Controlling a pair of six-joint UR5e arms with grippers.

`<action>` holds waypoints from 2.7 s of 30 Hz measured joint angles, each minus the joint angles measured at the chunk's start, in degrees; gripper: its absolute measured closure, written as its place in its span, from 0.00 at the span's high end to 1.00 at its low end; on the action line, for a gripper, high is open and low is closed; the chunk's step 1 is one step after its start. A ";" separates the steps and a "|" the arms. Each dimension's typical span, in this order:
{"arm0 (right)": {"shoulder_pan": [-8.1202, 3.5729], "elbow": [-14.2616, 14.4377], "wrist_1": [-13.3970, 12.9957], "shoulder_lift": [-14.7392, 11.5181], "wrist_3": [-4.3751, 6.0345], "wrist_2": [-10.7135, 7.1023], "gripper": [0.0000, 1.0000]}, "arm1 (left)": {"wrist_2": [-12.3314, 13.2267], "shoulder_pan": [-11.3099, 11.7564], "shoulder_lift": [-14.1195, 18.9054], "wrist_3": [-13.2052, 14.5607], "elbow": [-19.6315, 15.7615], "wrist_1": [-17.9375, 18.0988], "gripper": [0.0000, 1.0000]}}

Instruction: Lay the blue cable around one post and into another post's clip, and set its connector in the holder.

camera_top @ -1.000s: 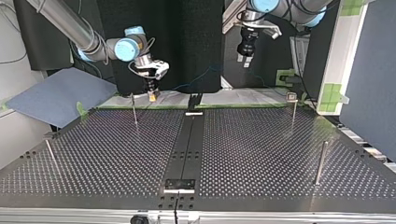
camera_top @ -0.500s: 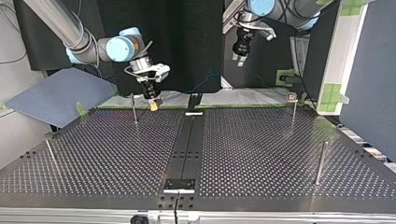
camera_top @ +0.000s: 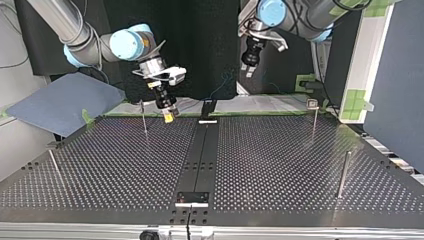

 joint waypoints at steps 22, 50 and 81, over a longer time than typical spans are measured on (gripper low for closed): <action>1.87 -0.02 -1.30 -5.18 1.02 0.03 0.00 | 4.81 -3.26 -0.02 -10.06 3.33 4.81 1.00; 5.36 -0.97 -1.05 -5.19 0.59 -0.39 0.00 | 5.28 -4.93 -3.14 -22.74 6.46 13.67 1.00; 6.89 -1.17 -0.58 -5.20 0.68 -0.32 0.00 | 1.36 -2.42 -5.90 -36.79 9.82 13.28 1.00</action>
